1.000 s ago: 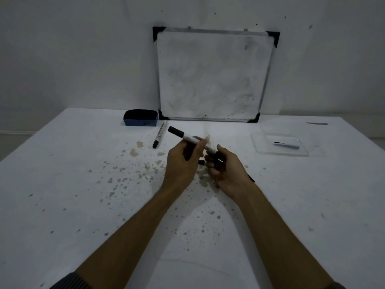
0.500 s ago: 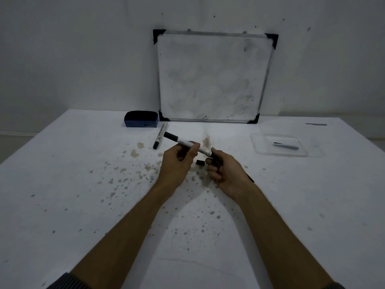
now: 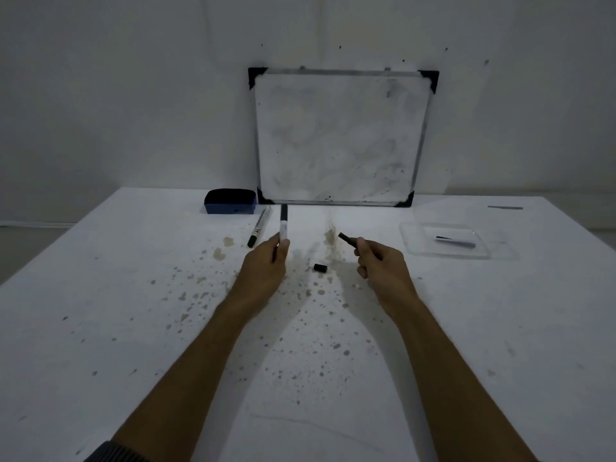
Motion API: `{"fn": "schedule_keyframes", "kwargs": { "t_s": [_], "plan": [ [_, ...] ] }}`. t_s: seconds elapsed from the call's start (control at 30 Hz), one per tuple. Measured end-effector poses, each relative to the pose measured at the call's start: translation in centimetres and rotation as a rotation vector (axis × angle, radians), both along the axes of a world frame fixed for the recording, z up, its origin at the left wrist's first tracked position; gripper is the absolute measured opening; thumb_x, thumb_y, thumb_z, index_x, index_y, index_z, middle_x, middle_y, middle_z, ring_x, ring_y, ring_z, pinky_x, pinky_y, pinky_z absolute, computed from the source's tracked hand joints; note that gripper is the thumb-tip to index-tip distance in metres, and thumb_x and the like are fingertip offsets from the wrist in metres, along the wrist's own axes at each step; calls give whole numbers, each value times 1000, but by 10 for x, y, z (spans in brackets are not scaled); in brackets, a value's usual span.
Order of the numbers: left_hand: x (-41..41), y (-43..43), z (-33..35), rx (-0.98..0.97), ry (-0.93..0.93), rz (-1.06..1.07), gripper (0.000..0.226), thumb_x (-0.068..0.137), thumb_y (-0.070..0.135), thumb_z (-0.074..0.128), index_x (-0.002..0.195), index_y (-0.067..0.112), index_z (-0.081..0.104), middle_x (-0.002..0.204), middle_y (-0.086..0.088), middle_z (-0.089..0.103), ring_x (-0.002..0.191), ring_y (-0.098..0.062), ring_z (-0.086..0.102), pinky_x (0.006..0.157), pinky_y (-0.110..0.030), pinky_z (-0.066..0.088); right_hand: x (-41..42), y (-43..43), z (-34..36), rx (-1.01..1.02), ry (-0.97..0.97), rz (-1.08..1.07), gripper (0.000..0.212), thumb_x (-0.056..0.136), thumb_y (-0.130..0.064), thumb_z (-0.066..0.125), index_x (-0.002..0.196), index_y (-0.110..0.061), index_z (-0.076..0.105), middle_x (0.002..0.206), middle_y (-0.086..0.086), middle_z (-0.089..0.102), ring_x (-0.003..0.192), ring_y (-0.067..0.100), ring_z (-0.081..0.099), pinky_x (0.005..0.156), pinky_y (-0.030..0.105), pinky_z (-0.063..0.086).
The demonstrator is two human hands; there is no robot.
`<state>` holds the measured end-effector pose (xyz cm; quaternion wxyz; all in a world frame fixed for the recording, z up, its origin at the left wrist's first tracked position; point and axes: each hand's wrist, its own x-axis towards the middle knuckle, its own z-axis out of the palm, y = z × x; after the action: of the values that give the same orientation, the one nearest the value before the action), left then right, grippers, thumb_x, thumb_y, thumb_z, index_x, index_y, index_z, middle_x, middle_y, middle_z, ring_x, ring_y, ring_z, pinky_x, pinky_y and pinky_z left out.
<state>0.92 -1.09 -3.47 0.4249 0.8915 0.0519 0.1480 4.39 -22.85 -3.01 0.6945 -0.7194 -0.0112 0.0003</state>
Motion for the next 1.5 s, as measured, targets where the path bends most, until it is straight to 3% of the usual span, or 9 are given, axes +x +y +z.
{"fn": "schedule_keyframes", "kwargs": {
  "t_s": [0.2, 0.3, 0.4, 0.57, 0.77, 0.97, 1.13, 1.3, 1.5],
  "plan": [
    [13, -2, -26, 326, -116, 29, 37, 107, 28, 49, 116, -2, 70, 91, -16, 60, 78, -26, 58, 68, -37, 52, -1, 10, -5, -227, -99, -7, 31, 103, -34, 56, 123, -17, 73, 76, -8, 66, 62, 6, 54, 58, 19, 44],
    [18, -2, -37, 426, -120, 36, 32, 103, 24, 56, 111, -1, 73, 93, -19, 61, 88, -33, 58, 76, -47, 53, -2, 12, -6, -334, -169, -25, 30, 104, -37, 53, 116, -20, 75, 81, -11, 70, 73, 14, 65, 68, 32, 53],
    [20, 0, -39, 452, -126, 49, 29, 101, 26, 57, 103, 2, 74, 91, -15, 59, 87, -31, 57, 75, -45, 52, -5, 13, -6, -377, -190, -43, 30, 104, -38, 53, 116, -23, 76, 87, -8, 74, 67, 7, 61, 66, 25, 48],
    [8, -6, -31, 417, -129, 68, 47, 98, 35, 63, 132, 2, 63, 118, -18, 61, 109, -32, 57, 94, -46, 52, -12, 6, 5, -386, -180, -15, 30, 99, -31, 64, 124, -18, 73, 116, -2, 75, 103, 10, 67, 94, 28, 53],
    [15, -51, 0, 403, -307, -117, 33, 96, 31, 61, 118, 7, 68, 116, -14, 61, 104, -30, 60, 90, -45, 53, -26, -40, 15, -463, -173, -121, 18, 97, -27, 66, 112, -24, 76, 101, -9, 73, 85, 7, 68, 75, 19, 51],
    [71, -116, 10, 499, -156, -392, 44, 101, 45, 44, 121, 15, 69, 126, -11, 64, 113, -31, 60, 98, -42, 46, -34, -99, 11, -597, -189, -273, 16, 94, -23, 68, 108, -20, 75, 101, -5, 70, 86, 5, 60, 68, 3, 37],
    [111, -147, 2, 392, 85, -445, 48, 110, 41, 34, 140, 13, 58, 156, -11, 48, 143, -30, 43, 117, -37, 28, -12, -146, 28, -677, -233, -326, 19, 95, -20, 68, 111, -14, 75, 106, -1, 76, 94, 3, 63, 85, 17, 45],
    [114, -151, -16, 312, 66, -385, 56, 109, 47, 29, 147, 14, 52, 163, -4, 38, 151, -22, 32, 123, -35, 19, 60, -175, 55, -853, -198, -342, 18, 89, -30, 68, 103, -25, 79, 99, -2, 79, 100, 23, 70, 91, 39, 56],
    [125, -144, -29, 229, 85, -375, 85, 93, 76, 13, 152, 24, 48, 162, 4, 41, 149, -15, 35, 124, -35, 21, 130, -175, 61, -1141, 128, -71, 22, 82, -22, 65, 97, -28, 79, 101, 1, 76, 98, 27, 68, 83, 32, 51]
  ]
}}
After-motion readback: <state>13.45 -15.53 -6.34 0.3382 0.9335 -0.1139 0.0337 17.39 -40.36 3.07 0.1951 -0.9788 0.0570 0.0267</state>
